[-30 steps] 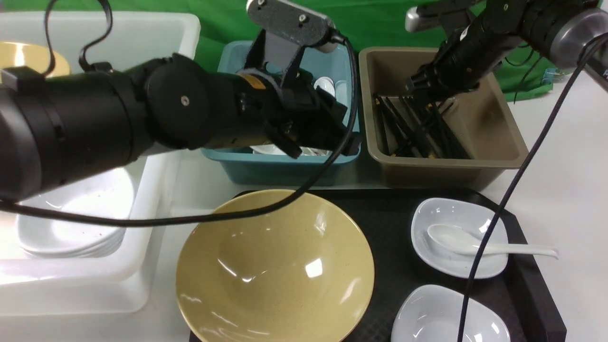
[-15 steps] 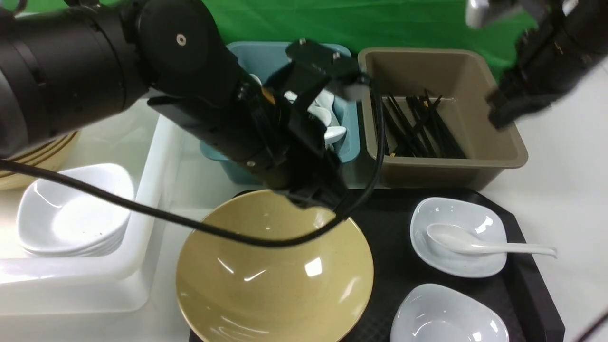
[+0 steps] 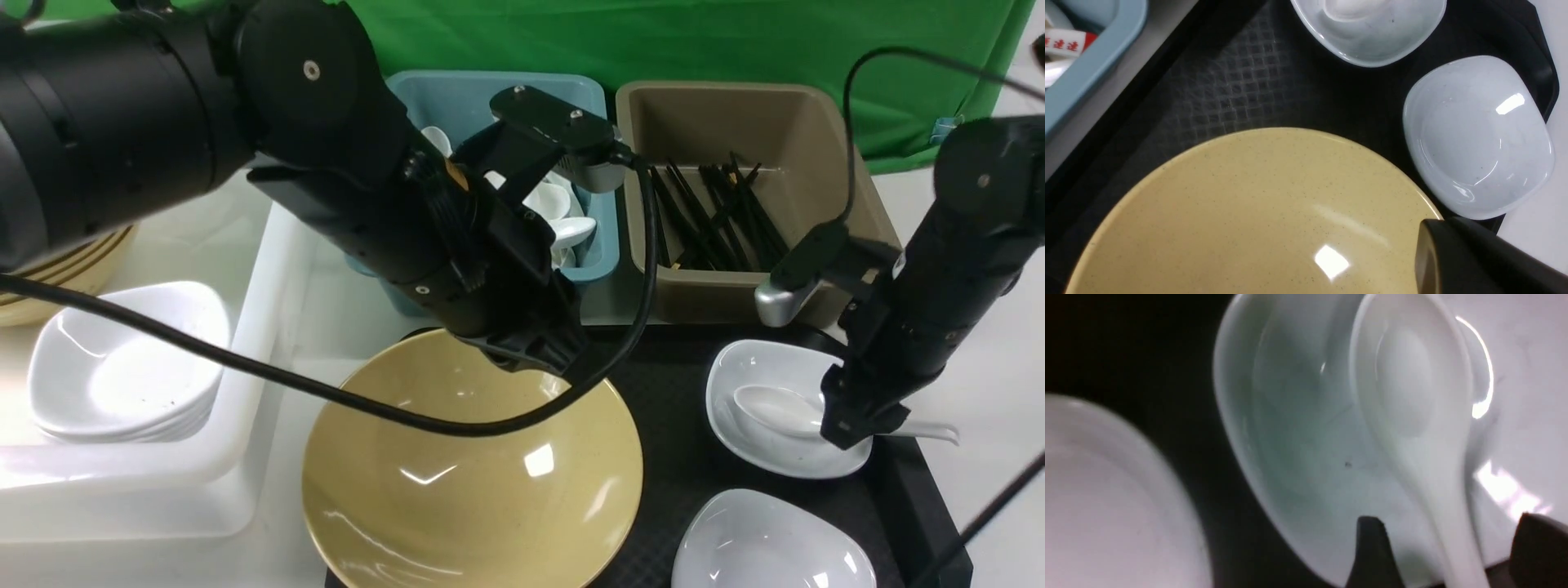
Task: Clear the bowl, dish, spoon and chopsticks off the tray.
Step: Use the right arm to grab the soup spoon in the middle
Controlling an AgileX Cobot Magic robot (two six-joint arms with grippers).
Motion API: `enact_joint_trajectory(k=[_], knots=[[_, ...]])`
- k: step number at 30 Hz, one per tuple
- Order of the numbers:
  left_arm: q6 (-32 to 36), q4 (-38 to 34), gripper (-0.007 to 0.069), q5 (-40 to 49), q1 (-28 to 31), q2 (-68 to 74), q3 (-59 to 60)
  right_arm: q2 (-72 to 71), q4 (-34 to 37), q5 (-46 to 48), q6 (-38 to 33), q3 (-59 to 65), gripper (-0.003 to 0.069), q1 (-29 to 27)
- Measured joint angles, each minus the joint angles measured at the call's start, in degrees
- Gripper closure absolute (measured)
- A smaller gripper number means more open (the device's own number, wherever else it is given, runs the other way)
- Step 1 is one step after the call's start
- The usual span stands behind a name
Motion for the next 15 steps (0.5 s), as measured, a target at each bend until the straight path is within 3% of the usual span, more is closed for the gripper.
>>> enact_joint_trajectory(k=[7, 10, 12, 13, 15], knots=[[0.0, 0.7, 0.0630, -1.8, 0.0, 0.0, 0.0, 2.9, 0.4, -2.4, -1.0, 0.0, 0.0233, 0.0], [0.0, 1.0, 0.0630, -2.3, 0.0, 0.0, 0.0, 3.8, 0.8, -2.8, -1.9, 0.0, 0.0270, 0.2], [0.0, 1.0, 0.0630, -2.5, 0.0, 0.0, 0.0, 4.0, 0.7, -2.5, -2.4, -0.1, 0.0412, 0.2], [0.0, 1.0, 0.0630, -2.6, 0.0, 0.0, 0.0, 4.0, 0.6, -2.1, -2.4, -0.1, 0.0443, 0.2], [-0.3, 1.0, 0.0630, -2.9, 0.0, 0.0, 0.0, 4.0, 0.6, -0.1, -2.4, -0.8, 0.0438, 0.2]])
